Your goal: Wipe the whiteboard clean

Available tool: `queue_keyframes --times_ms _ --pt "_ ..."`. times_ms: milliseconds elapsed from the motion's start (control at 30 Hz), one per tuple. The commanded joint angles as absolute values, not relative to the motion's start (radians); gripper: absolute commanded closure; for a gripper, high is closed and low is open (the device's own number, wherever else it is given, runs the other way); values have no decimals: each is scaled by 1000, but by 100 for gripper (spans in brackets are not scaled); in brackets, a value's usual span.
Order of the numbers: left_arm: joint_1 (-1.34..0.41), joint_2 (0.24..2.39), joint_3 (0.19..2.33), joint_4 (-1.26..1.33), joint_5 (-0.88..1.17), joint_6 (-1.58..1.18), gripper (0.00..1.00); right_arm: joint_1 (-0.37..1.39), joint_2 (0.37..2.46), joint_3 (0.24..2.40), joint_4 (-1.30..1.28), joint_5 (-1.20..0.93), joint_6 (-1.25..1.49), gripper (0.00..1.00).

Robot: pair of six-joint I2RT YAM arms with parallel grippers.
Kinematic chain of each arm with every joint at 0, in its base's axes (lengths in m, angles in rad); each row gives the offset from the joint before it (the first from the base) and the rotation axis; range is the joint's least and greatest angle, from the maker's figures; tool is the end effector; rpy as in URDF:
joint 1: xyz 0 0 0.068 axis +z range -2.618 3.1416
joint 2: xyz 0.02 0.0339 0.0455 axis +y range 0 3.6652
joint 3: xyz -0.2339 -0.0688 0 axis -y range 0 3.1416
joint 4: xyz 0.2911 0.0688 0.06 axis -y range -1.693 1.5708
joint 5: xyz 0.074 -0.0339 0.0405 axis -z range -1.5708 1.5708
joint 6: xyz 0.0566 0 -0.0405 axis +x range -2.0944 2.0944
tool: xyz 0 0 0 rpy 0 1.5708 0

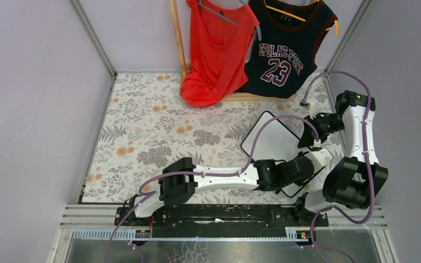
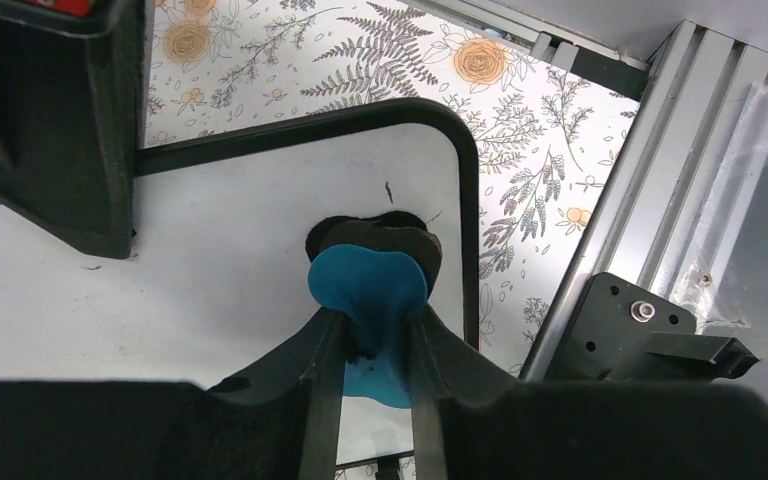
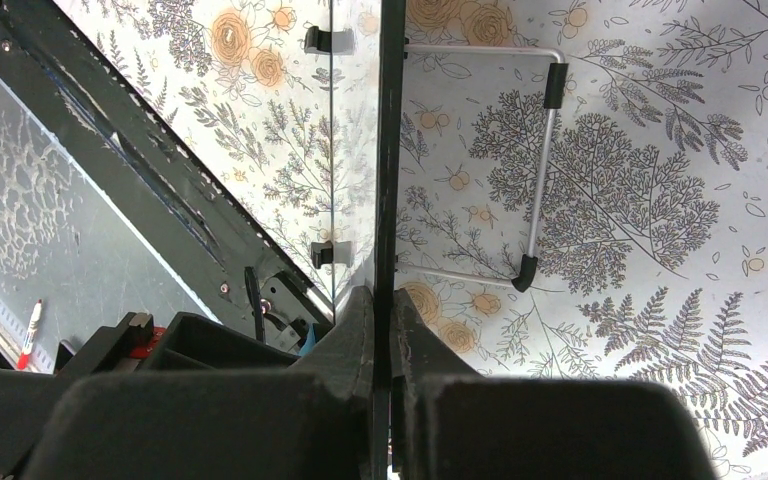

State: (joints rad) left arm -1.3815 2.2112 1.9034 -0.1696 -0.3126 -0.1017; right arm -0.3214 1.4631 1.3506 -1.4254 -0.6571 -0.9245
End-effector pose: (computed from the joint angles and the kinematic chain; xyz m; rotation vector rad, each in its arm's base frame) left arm 0.1241 -0.5555 0.2113 1.0764 1.7783 -0.6102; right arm 0.2906 -0.0603 0.2542 -0.7995 2.5205 0.7067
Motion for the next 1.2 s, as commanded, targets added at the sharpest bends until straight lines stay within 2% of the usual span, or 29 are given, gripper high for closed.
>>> queue_keyframes --times_ms 0,500,800,1167 --pt "-1385 2247 1930 -122 -336 -91 100 -296 1473 1309 -1477 -571 -986 100" --pt "-1267 2169 1803 -165 -545 -76 100 -296 1477 1314 -1477 -571 -985 100" --pt "-1278 2154 1791 -155 -448 -116 100 -296 1482 1316 -1477 -575 -982 100" --pt "-1417 2262 1952 -176 -355 -123 100 -296 1488 1315 -1478 -579 -982 100"
